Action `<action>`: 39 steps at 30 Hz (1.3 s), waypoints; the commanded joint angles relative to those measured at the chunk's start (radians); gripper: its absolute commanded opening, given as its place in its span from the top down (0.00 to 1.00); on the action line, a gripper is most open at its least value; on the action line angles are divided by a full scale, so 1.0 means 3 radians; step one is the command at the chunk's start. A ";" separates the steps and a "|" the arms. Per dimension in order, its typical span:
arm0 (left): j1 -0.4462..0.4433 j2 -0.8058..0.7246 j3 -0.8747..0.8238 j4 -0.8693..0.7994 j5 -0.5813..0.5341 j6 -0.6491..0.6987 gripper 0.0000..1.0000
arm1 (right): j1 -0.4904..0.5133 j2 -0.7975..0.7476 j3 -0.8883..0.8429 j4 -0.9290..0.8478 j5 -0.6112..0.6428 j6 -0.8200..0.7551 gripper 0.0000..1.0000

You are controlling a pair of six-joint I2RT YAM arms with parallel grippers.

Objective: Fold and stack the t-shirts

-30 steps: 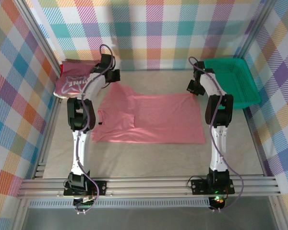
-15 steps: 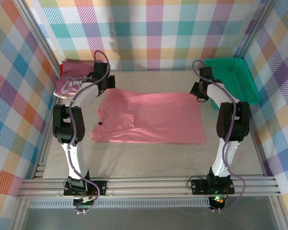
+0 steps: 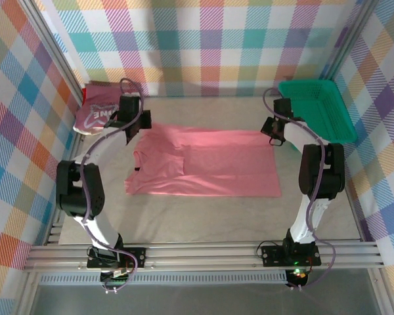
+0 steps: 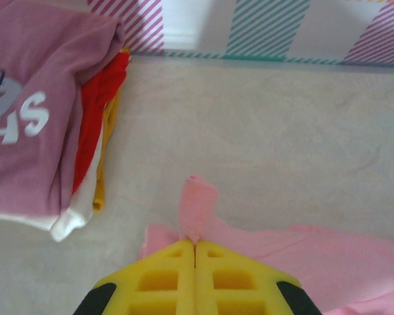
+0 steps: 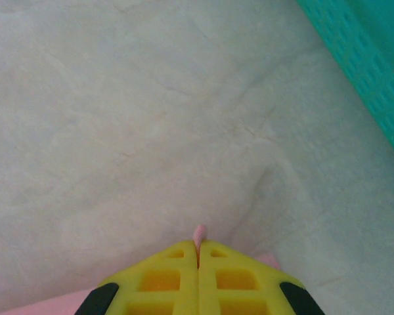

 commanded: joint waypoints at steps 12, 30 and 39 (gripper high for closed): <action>-0.0043 -0.1048 -0.1110 -0.0076 -0.0350 -0.0311 1.00 | 0.0016 -0.0594 -0.0617 0.0054 0.0191 0.0040 1.00; -0.0048 -0.1040 -0.1379 -0.0239 -0.0324 -0.0304 1.00 | -0.0006 -0.0637 -0.1019 -0.0023 -0.0058 0.0242 1.00; -0.0064 -0.1129 -0.1498 -0.0416 -0.0264 -0.0354 0.98 | -0.0003 -0.0916 -0.1230 -0.0127 -0.0181 0.0352 0.86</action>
